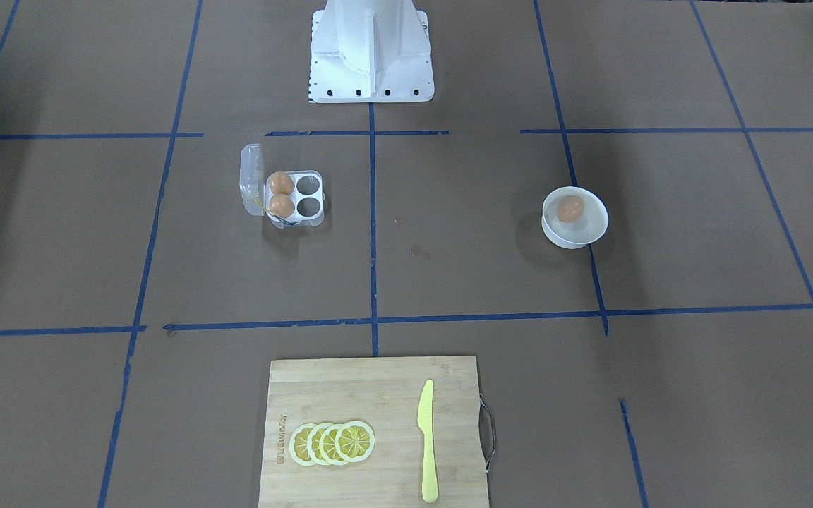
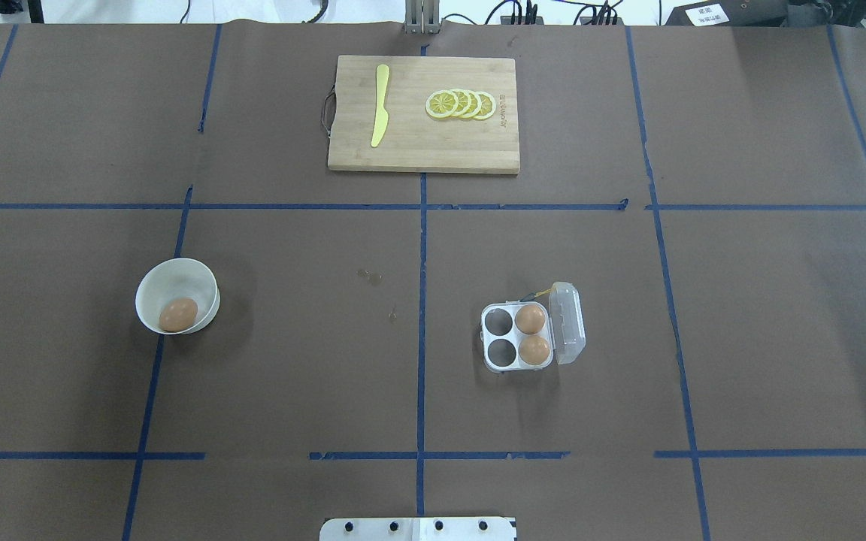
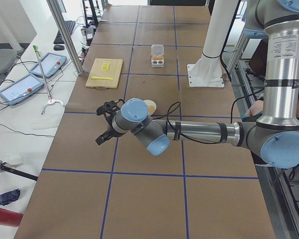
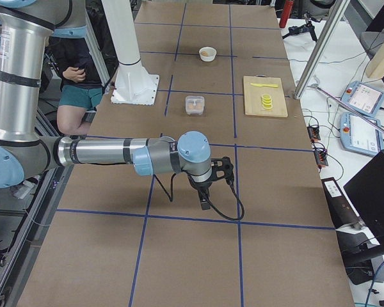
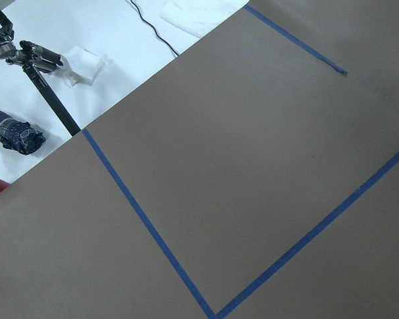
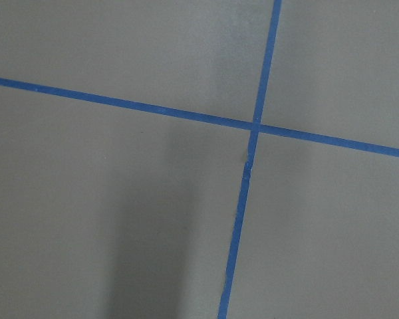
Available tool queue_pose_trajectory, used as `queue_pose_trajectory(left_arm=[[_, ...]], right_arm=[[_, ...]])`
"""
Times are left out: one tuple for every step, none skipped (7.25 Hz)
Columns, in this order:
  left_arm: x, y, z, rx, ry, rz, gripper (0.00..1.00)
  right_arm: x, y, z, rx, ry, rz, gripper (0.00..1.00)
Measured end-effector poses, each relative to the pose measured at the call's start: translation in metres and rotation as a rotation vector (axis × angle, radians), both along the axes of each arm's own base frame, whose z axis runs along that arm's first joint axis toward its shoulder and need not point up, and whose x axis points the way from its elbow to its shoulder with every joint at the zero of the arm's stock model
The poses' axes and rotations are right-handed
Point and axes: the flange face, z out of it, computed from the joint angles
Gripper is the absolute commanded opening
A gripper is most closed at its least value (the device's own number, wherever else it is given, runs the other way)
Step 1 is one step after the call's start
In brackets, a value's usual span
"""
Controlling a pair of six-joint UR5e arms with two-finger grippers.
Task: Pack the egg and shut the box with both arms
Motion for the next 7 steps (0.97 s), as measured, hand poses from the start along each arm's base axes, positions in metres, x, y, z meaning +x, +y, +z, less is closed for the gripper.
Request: queue_pose_trajectory(left_arm=[[0.026, 0.002, -0.004, -0.013, 0.02, 0.028, 1.0], [0.054, 0.007, -0.016, -0.064, 0.066, 0.032, 1.0], [0.089, 0.014, -0.033, -0.134, 0.115, 0.024, 1.0], [0.127, 0.022, -0.052, -0.196, 0.151, 0.003, 1.0], [0.165, 0.031, -0.069, -0.248, 0.181, -0.017, 1.0], [0.201, 0.043, -0.083, -0.296, 0.208, -0.035, 1.0], [0.233, 0.056, -0.094, -0.342, 0.234, -0.045, 1.0]], right_arm=[[0.0, 0.0, 0.001, 0.006, -0.004, -0.001, 1.0], [0.0, 0.001, 0.001, 0.009, -0.004, -0.001, 1.0], [0.0, 0.002, 0.002, 0.009, -0.004, 0.0, 1.0], [0.0, 0.003, 0.003, 0.008, -0.005, 0.0, 1.0], [0.0, 0.003, 0.003, 0.007, -0.005, 0.0, 1.0], [0.0, 0.003, 0.003, 0.006, -0.005, 0.001, 1.0], [0.0, 0.004, 0.003, 0.005, -0.005, 0.001, 1.0]])
